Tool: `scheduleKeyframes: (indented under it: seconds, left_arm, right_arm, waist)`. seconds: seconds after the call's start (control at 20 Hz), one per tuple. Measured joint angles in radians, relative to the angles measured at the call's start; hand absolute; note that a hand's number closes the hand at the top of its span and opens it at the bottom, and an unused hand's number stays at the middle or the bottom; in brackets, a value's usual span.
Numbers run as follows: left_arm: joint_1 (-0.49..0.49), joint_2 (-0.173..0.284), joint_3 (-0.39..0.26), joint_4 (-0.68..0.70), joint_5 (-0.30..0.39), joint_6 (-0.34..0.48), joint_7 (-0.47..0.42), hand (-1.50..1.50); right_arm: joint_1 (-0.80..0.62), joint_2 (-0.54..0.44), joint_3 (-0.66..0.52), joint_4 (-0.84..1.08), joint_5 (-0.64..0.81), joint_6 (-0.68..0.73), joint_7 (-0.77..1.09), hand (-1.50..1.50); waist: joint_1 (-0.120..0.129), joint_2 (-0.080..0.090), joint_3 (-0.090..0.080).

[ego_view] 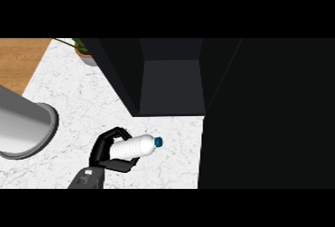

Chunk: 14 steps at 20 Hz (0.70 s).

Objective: Pick up the bottled water, place it into the cabinet and close the cabinet

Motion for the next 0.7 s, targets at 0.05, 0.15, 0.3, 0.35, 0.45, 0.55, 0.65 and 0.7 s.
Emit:
scheduleKeyframes:
  seconds: [0.05, 0.15, 0.3, 0.35, 0.45, 0.55, 0.65, 0.7]
  left_arm:
    - [-0.012, -0.006, -0.019, -0.003, 0.019, 0.000, 0.009, 1.50]
    - [-0.008, -0.014, -0.061, -0.033, 0.052, 0.001, 0.029, 1.50]
    - [-0.008, -0.020, -0.149, -0.096, 0.127, 0.026, 0.091, 1.50]
    - [-0.014, -0.022, -0.180, -0.119, 0.162, 0.041, 0.116, 1.50]
    - [-0.023, -0.024, -0.239, -0.178, 0.217, 0.086, 0.176, 1.50]
    - [-0.042, -0.025, -0.309, -0.229, 0.272, 0.148, 0.241, 1.50]
    - [-0.072, -0.026, -0.369, -0.260, 0.323, 0.207, 0.300, 1.50]
    - [-0.091, -0.026, -0.383, -0.276, 0.336, 0.227, 0.332, 1.50]
  right_arm:
    - [0.000, -0.007, -0.001, -0.001, -0.001, 0.001, -0.002, -1.50]
    - [-0.002, -0.018, -0.012, -0.004, -0.003, -0.004, 0.003, -1.50]
    - [0.012, -0.023, 0.007, -0.004, -0.002, -0.018, -0.005, -1.50]
    - [0.013, -0.026, 0.003, -0.004, -0.003, -0.019, -0.011, -1.50]
    - [0.007, -0.029, -0.011, 0.000, -0.005, -0.020, -0.024, -1.50]
    - [0.000, -0.030, -0.011, 0.002, -0.007, -0.021, -0.021, -1.50]
    - [0.003, -0.035, -0.016, 0.003, -0.009, -0.021, -0.031, -1.50]
    - [0.019, -0.040, -0.010, 0.002, -0.010, -0.023, -0.041, -1.50]
  waist:
    - [-0.001, 0.000, 0.000]
    - [0.001, -0.001, 0.000]
    - [-0.001, -0.003, -0.001]
    - [-0.002, -0.004, -0.001]
    - [-0.002, -0.004, 0.000]
    - [-0.003, -0.003, -0.001]
    - [-0.008, -0.001, -0.001]
    - [-0.010, -0.002, -0.001]
